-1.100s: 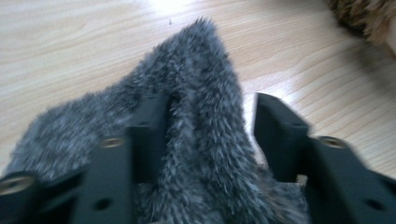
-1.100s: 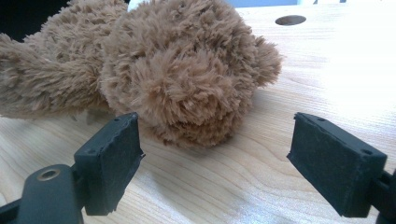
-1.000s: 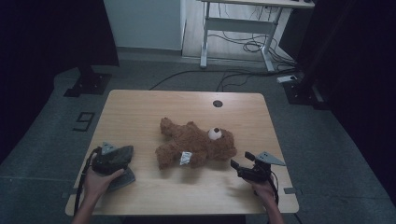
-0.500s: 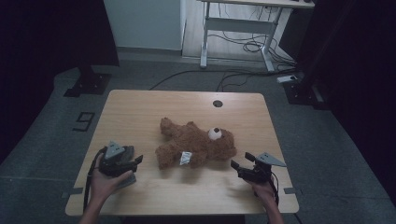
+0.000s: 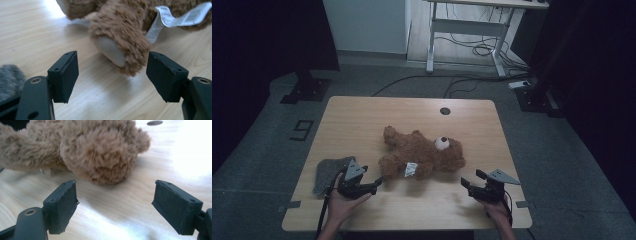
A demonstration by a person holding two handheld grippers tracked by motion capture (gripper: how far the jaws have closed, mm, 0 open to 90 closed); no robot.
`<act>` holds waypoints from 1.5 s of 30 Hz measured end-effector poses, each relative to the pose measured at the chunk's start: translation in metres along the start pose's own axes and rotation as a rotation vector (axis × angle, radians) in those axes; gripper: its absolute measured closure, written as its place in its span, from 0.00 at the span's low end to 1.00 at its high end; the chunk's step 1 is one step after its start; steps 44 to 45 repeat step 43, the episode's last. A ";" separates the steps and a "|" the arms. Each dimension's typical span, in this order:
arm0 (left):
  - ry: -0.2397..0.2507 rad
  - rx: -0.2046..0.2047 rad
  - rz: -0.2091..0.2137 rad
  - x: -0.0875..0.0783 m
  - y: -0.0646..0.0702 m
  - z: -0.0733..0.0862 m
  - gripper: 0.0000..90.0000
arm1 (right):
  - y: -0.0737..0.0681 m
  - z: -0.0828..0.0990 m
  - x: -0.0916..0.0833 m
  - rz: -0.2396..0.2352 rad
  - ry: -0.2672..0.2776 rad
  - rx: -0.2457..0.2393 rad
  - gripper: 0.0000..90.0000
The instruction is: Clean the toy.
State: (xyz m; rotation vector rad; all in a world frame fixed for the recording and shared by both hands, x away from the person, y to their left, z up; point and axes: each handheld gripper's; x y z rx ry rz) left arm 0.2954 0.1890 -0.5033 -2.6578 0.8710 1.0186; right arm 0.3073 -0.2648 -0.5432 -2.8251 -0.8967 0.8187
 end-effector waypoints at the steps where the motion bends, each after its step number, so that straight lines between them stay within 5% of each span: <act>1: -0.003 0.000 0.004 0.001 0.002 0.002 0.29 | -0.001 0.002 0.000 0.002 -0.009 0.000 0.21; 6: 0.006 -0.025 0.051 0.004 0.011 0.010 0.29 | -0.004 0.009 -0.003 0.010 -0.029 0.006 0.21; 10: -0.038 0.009 0.060 0.012 0.020 0.015 0.29 | -0.008 0.015 -0.007 0.015 -0.050 0.010 0.21; 22: -0.072 0.018 0.105 0.019 0.028 0.022 0.29 | -0.026 0.020 -0.006 -0.013 -0.091 0.012 0.21; 45: -0.066 0.020 0.114 0.017 0.030 0.020 0.30 | -0.028 0.019 -0.008 -0.019 -0.085 0.002 0.21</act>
Point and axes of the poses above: each handheld gripper's, and its own axes: x roughly forward along the jaws, z roughly out of its underside, y roughly to its right, and after that the axes turned 5 degrees about -y, right-handed
